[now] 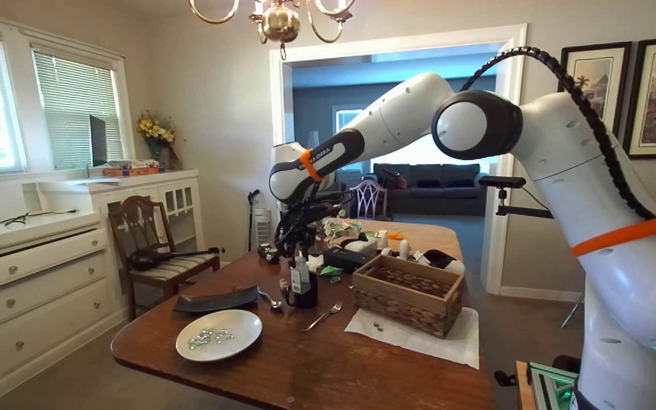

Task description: Remove the container from the black cup and move the black cup forward

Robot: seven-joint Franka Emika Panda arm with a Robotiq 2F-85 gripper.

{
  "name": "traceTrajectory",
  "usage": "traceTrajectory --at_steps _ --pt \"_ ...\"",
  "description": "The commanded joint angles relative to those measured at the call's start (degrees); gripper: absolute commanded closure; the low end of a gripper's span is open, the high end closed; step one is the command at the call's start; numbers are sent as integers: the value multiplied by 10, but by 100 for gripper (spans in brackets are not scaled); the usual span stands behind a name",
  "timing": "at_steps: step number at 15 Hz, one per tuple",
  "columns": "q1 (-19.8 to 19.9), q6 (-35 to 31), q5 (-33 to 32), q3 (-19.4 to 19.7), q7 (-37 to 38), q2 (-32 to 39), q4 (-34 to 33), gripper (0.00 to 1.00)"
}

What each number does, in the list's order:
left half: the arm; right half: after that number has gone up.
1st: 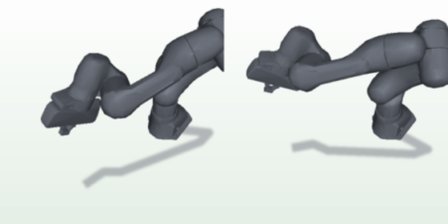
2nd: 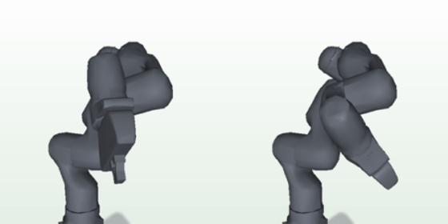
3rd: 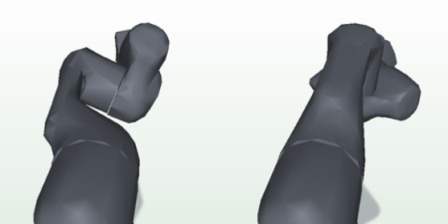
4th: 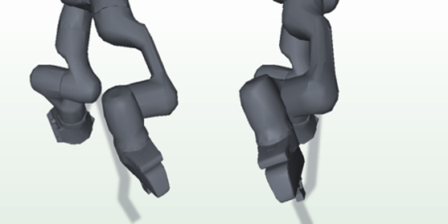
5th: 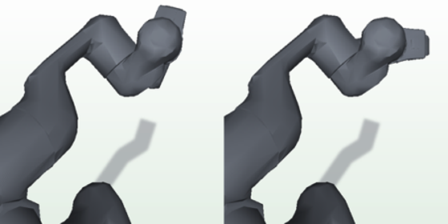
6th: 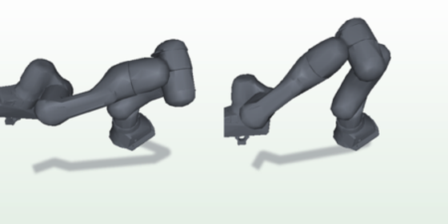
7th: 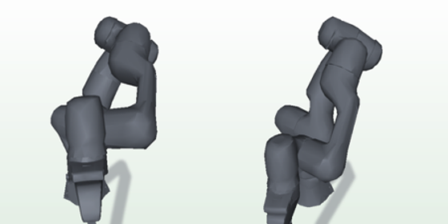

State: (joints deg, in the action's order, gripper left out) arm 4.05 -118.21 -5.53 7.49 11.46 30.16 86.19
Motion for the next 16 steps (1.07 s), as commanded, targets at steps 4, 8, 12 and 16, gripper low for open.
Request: traceTrajectory --at_steps 4,8,12,16 --pt "17 -41 38 -20 -38 41 -17 78" --pt "8 -47 31 -23 -38 66 -43 78" --pt "2 -36 23 -22 -33 97 -80 78" --pt "-5 -36 16 -19 -26 126 -110 78"
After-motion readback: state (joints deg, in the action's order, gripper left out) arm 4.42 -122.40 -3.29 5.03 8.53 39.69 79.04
